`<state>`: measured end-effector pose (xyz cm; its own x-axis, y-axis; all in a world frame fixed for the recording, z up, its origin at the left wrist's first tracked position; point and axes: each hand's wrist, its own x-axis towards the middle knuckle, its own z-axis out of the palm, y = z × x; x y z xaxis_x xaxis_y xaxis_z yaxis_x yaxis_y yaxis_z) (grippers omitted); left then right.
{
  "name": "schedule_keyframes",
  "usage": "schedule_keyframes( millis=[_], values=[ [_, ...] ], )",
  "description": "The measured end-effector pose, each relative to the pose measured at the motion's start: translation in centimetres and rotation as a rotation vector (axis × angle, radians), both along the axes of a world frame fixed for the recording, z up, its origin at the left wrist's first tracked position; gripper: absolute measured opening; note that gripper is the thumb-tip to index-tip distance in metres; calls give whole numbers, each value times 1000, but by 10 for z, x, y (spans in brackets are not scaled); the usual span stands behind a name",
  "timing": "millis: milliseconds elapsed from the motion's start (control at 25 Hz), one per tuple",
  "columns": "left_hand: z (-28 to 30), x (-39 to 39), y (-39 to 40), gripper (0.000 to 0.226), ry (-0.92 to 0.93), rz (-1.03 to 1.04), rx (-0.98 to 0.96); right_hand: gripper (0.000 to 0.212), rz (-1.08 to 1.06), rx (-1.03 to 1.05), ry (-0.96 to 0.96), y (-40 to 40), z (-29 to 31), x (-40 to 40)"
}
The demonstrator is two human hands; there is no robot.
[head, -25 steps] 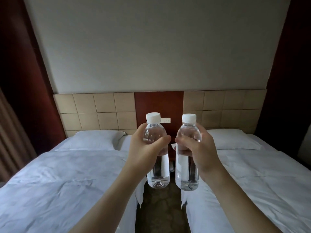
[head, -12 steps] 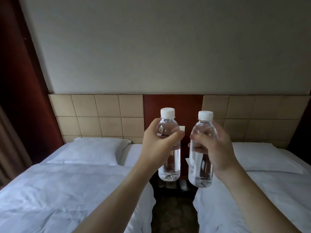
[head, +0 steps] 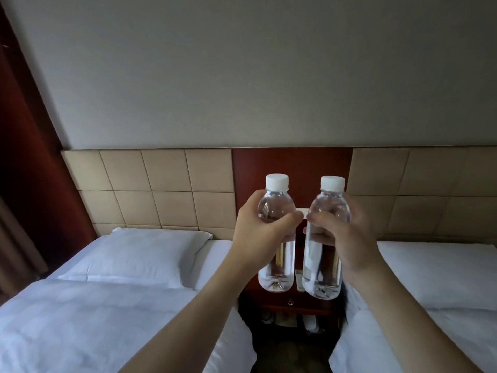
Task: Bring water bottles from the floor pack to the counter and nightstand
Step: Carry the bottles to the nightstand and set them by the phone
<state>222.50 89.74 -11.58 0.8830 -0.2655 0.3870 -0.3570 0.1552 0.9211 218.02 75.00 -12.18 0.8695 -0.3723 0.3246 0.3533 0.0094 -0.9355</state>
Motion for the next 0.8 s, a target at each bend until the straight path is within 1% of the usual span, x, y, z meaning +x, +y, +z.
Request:
schedule_keyframes(
  millis=[120,240,360,520,640,800],
  values=[
    [-1,69,-38,22,21,28,29,18,27,5,8,-40,-2,74],
    [-2,139,-71,25,-14,42,70,19,56,8,17,-76,-5,144],
    [-7,198,-96,25,33,45,41,21,56,-5,51,-104,-10,206],
    [-20,281,-122,27,22,63,66,25,31,-38,74,-133,-19,282],
    [-31,350,-144,26,63,78,19,26,-4,-63,88,-158,-30,341],
    [-50,439,-188,29,76,38,50,29,-37,-94,92,-200,-51,417]
  ],
)
